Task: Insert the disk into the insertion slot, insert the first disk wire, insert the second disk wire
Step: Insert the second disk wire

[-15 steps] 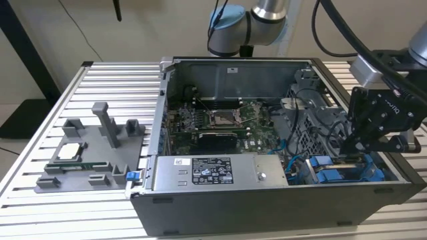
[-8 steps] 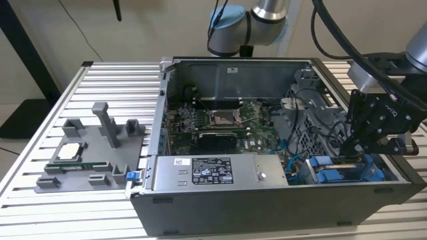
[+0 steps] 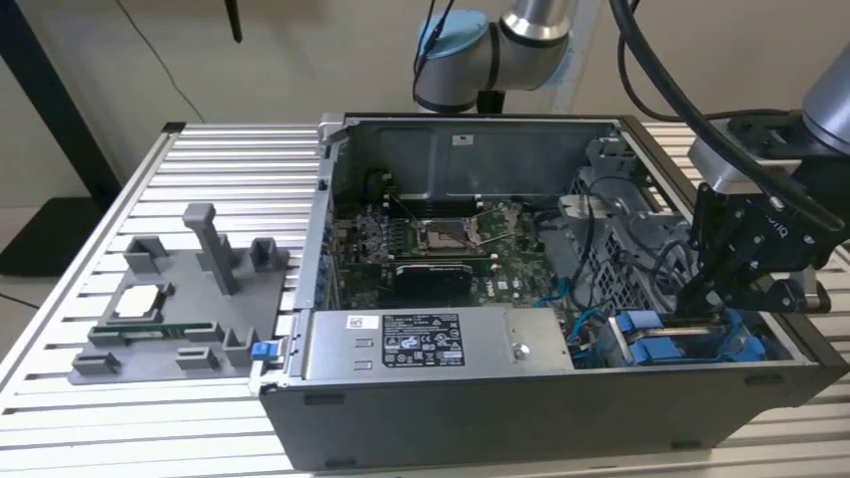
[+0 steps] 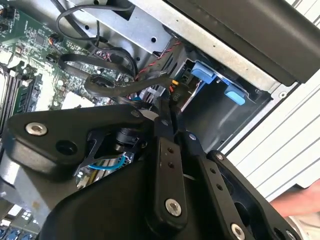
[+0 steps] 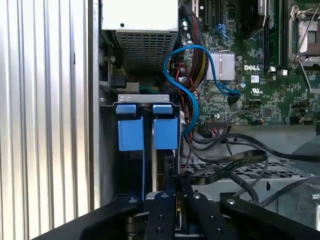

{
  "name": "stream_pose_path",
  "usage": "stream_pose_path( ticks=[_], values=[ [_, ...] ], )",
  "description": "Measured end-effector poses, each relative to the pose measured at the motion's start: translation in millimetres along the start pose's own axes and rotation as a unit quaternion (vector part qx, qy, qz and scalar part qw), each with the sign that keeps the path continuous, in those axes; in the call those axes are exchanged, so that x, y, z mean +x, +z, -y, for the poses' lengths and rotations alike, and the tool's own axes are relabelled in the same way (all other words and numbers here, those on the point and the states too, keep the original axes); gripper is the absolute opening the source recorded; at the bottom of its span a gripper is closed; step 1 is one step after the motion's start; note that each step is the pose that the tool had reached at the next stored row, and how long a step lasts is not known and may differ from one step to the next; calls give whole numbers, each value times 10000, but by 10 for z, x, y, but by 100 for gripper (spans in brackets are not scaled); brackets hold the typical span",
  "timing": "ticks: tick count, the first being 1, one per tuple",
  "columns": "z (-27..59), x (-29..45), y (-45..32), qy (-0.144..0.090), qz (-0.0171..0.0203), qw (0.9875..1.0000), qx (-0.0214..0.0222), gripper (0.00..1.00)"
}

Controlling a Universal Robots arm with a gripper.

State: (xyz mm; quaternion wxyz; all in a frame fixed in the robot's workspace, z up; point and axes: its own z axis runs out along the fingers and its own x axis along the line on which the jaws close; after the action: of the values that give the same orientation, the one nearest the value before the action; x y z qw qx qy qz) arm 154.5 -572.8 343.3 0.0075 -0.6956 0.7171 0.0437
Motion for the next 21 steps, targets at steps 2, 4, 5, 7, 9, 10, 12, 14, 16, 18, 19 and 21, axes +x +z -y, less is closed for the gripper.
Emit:
stream_pose_path(
  ticks=[2,4,5,7,9,10,12,14,16,18,19,21],
  values=[
    [0,1,6,0,1,10000,3,0],
    [1,2,9,-1,1,10000,5,0],
    [1,2,13,-1,2,10000,5,0],
    [1,4,21,-1,2,10000,7,0],
    [1,5,28,-1,0,10000,9,0],
    [0,5,35,-1,0,10000,9,0],
    [-4,7,52,0,-4,10000,11,0],
    [-6,7,72,-1,11,10000,9,0],
    [-6,9,71,-2,30,10000,9,0],
    [-9,6,24,-3,51,10000,9,0],
    [-11,4,-13,-4,58,10000,9,0],
    [-12,7,-45,-4,70,10000,8,0]
  ],
)
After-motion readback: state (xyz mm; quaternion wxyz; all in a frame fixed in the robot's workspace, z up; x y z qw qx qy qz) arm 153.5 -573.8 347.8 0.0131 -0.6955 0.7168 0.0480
